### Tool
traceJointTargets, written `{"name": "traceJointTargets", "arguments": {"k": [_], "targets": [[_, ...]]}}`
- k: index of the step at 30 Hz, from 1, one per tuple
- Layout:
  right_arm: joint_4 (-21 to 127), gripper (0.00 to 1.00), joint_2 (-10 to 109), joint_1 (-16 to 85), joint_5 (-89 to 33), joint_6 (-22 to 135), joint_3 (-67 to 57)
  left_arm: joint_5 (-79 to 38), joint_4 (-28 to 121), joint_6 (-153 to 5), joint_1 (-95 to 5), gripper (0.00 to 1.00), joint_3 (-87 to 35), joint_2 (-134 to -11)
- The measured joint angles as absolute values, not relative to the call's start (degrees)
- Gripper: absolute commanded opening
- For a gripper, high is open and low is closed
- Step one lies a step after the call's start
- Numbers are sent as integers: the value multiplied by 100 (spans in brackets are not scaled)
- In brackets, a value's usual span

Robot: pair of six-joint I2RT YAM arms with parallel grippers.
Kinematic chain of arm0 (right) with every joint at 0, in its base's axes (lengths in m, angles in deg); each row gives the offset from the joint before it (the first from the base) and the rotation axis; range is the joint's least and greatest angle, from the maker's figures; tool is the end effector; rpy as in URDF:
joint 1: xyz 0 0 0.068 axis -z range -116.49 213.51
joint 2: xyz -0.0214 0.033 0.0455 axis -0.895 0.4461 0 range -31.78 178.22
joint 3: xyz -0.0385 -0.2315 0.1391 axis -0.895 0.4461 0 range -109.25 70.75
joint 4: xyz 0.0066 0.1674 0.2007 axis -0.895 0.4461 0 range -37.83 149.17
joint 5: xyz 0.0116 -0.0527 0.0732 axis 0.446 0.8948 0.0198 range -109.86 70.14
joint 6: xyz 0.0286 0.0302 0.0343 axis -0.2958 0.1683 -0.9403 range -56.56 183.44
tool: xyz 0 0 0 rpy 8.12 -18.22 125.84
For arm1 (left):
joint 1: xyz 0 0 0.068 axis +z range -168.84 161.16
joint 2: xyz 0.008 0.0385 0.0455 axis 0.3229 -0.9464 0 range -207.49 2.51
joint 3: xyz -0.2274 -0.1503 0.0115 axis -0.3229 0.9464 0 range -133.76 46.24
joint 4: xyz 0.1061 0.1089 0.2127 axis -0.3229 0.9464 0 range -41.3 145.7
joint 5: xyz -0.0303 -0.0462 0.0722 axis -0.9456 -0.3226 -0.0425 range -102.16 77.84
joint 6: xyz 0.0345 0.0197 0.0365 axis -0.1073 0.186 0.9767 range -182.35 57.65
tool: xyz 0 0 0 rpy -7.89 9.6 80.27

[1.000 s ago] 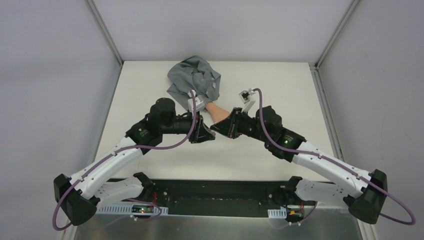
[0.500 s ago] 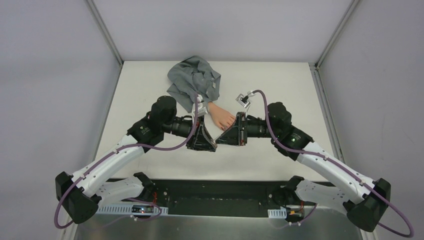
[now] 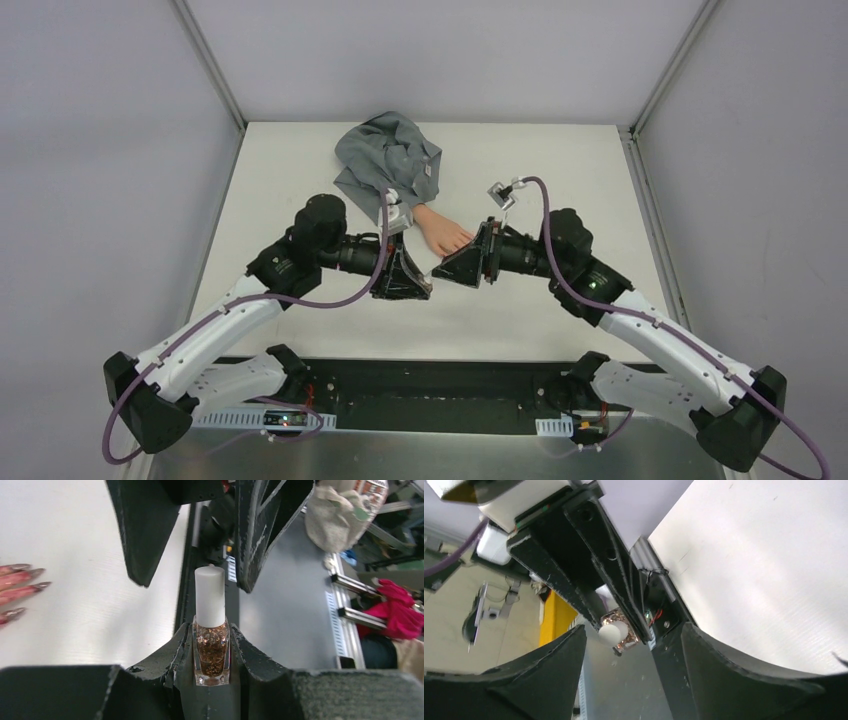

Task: Paint the nails
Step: Unscrew the nail polish bottle.

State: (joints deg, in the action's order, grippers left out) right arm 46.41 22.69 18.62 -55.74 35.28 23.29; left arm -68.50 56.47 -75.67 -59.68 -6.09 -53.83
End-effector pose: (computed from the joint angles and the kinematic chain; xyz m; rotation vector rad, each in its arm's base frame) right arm 0.1412 0.1700 0.3558 -0.7880 1.6201 1.4468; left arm 0.1424 -0.1624 0.3567 1.1830 1.5536 -1.5162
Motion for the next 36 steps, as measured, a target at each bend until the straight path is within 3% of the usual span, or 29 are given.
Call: {"name": "traceJointTargets", "arguments": {"k": [8,19,28,36], "targets": [[4232,63,2071,1655,-3740,2492,2611,-5099,5645,-7454,-5968,0,-386,-4861],[4062,49,3048,-192,-783,2448,2206,-3543,5704,-7591,-5957,0,-179,-4684],[4165,58,3157,-524,384,2595,2040,-3256,5664,-7657,-5928,0,-179,-4664],[4031,55,3043,-516,804,2656,2018,-3294,5664,-7657,-5974,0,-177,-4664]]}}
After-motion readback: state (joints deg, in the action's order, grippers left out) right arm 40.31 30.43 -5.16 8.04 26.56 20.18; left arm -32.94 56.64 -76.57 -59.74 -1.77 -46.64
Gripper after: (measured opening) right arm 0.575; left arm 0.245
